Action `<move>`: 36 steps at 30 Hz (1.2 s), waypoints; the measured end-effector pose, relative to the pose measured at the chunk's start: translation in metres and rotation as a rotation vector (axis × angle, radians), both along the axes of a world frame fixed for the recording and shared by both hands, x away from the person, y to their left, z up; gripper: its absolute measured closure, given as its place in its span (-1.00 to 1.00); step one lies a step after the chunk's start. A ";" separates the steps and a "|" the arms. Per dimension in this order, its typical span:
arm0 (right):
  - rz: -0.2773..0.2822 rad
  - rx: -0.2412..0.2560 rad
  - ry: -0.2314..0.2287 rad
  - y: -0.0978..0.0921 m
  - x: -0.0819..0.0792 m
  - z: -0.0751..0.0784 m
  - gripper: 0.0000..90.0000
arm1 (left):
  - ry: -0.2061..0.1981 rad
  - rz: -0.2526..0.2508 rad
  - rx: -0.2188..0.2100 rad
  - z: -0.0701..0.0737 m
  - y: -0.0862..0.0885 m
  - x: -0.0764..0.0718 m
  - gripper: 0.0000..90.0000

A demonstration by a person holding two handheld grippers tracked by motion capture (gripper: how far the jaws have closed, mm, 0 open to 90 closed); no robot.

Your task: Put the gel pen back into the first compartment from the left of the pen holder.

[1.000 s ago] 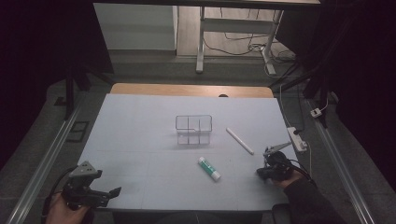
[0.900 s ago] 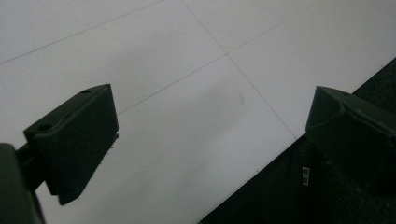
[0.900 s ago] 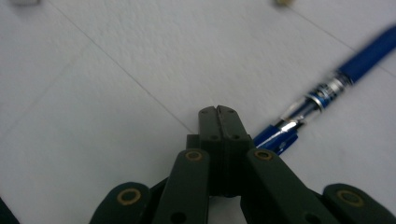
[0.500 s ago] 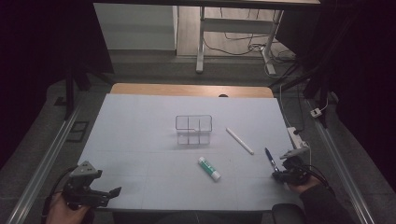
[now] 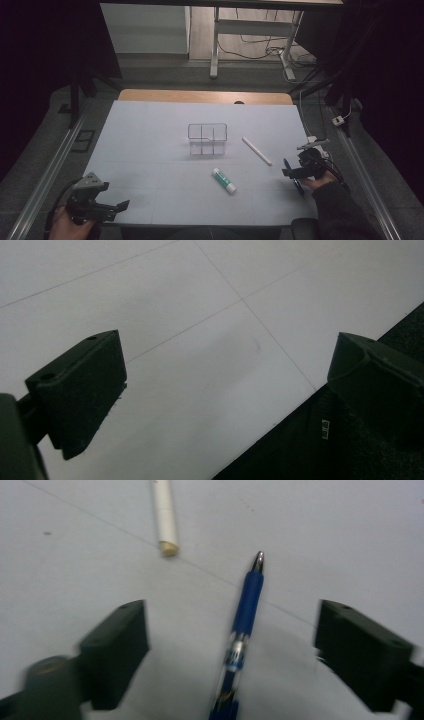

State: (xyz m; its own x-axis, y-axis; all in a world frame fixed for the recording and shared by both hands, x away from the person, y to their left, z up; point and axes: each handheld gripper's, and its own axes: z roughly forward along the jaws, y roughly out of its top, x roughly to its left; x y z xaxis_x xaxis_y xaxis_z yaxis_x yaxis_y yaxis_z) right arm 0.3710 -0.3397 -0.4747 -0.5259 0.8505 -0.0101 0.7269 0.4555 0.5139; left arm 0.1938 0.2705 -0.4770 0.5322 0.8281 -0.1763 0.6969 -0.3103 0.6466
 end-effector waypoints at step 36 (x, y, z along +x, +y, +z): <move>-0.113 -0.041 0.086 0.007 0.026 -0.014 0.78 | 0.001 -0.004 0.000 0.000 0.000 0.000 -0.94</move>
